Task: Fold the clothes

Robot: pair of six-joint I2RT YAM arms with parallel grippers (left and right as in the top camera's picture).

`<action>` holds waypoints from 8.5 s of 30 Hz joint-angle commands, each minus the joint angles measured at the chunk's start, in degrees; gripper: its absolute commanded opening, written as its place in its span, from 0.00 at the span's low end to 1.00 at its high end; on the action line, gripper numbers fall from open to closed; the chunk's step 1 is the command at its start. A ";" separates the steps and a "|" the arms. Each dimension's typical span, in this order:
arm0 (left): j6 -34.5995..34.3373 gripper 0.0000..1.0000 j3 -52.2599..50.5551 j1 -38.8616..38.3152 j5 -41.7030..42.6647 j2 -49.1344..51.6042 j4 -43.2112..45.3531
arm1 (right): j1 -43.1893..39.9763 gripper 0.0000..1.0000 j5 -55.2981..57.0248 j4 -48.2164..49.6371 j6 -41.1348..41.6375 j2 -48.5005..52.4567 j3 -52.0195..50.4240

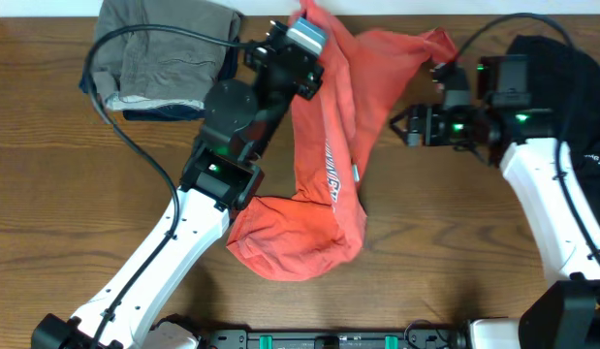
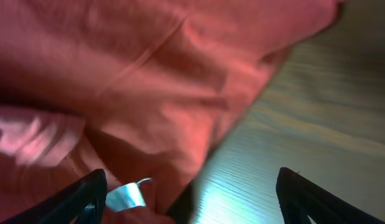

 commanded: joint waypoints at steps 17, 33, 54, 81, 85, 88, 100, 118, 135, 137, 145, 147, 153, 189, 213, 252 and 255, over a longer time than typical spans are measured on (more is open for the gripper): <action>2.71 0.06 8.90 3.30 -8.76 4.20 1.88 | 17.29 0.84 -5.25 11.50 4.33 0.46 -0.31; 0.66 0.06 10.93 7.50 -8.79 5.97 5.84 | 25.16 0.84 6.27 16.87 3.54 1.77 -1.95; 7.37 0.06 13.81 7.89 -17.49 1.92 5.14 | 22.58 0.01 13.55 22.49 9.46 8.70 -4.15; 10.34 0.06 13.84 17.09 -24.22 -17.94 -4.04 | -14.27 0.01 7.56 1.57 -7.98 -12.70 29.51; 10.34 0.06 13.84 17.07 -23.76 -20.83 -7.67 | -14.23 0.01 7.52 0.33 -8.52 -11.67 29.49; 10.36 0.06 13.81 17.07 -23.54 -21.94 -9.86 | -14.21 0.01 7.43 0.44 -8.52 -10.62 29.49; 10.34 0.06 13.81 16.92 -15.54 -19.08 -16.72 | -12.04 0.01 5.16 14.62 -7.15 1.01 29.49; 16.96 0.06 16.65 12.15 -11.23 -13.64 -25.24 | -13.05 0.01 9.01 27.82 -4.66 7.45 29.59; 4.04 0.06 16.63 -11.85 -4.79 2.89 -73.07 | -18.08 0.01 10.21 -6.34 -8.96 7.98 29.53; 1.40 0.06 16.59 -13.33 -4.76 5.84 -76.67 | -18.08 0.01 11.08 -8.83 -8.96 8.13 29.51; -1.40 0.06 16.59 -17.38 7.69 16.72 -83.89 | -18.08 0.02 13.33 -13.97 -8.96 8.59 29.44; -1.38 0.06 16.59 -18.05 11.23 18.56 -84.11 | -18.10 0.03 13.31 -14.36 -8.96 8.59 29.44; -1.38 0.45 16.57 -18.84 12.98 20.70 -84.11 | -18.29 0.13 13.31 -14.58 -8.94 8.59 29.44; -27.93 0.98 18.71 10.91 2.75 36.00 -31.34 | 1.33 0.89 21.42 -23.37 10.16 8.59 29.44; -40.85 0.99 26.67 12.33 0.24 51.80 -25.83 | 1.29 0.92 26.25 -21.77 14.64 8.59 29.33; -42.27 0.80 26.69 12.31 0.24 57.44 -15.78 | 1.33 0.91 26.60 -20.74 14.25 8.61 29.11; -42.29 0.76 26.67 12.20 0.24 57.44 -14.91 | 1.33 0.91 26.58 -20.72 14.25 8.61 29.09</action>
